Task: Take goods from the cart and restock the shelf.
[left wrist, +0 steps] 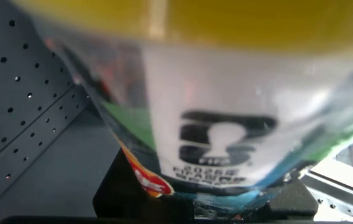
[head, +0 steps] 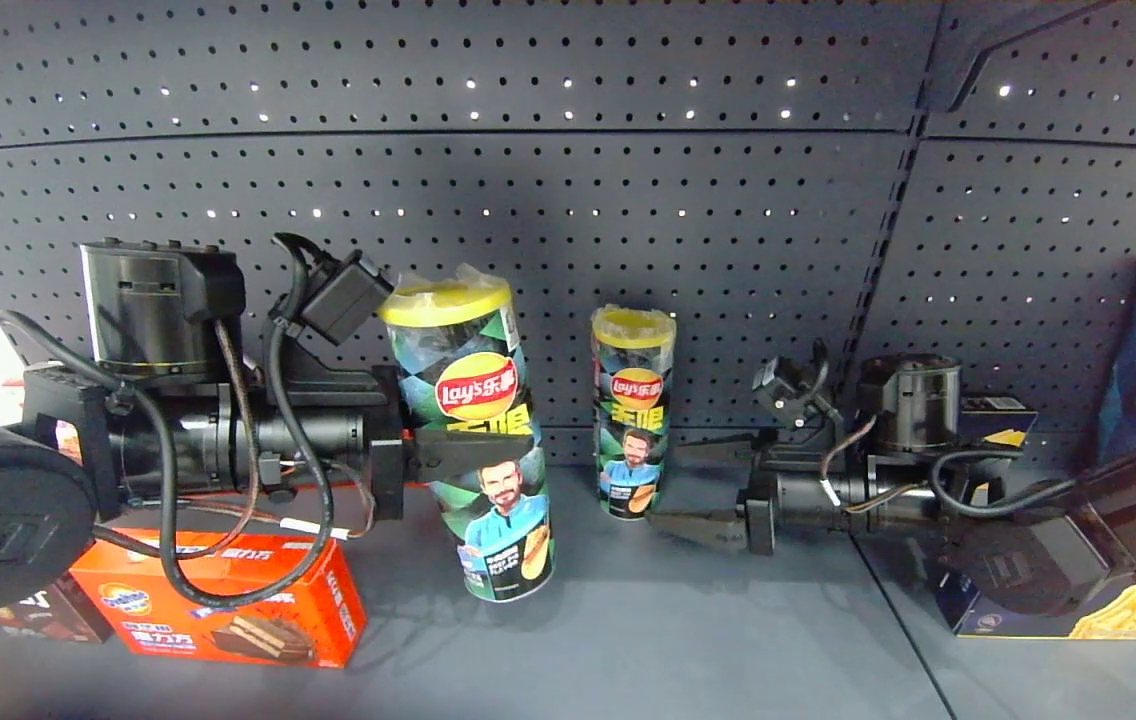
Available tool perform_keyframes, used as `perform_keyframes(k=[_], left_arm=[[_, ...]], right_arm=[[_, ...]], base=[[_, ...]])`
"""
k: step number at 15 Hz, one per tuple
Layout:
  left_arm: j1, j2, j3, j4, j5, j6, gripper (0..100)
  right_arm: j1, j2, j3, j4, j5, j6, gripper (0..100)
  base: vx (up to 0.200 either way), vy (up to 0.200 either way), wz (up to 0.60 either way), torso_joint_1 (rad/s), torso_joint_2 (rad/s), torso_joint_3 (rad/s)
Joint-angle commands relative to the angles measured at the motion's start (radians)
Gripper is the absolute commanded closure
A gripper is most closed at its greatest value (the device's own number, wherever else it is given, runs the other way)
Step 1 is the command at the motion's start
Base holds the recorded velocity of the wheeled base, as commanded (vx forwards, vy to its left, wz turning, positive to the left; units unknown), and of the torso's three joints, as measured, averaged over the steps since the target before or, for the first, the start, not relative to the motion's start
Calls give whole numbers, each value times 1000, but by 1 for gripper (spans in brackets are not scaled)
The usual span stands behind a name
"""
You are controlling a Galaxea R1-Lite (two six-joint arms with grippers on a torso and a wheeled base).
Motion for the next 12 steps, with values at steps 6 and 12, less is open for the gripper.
perform_keyframes(k=[6,12], left_arm=[[0,0,0,-2,0,0,100],[0,15,2,-5,0,1,100]], right_arm=[[-26,40,-43,3,-15,1,0],[-28,130,-135,4,-18,1,0]], base=[[0,0,0,0,0,0],[0,0,0,0,0,0]])
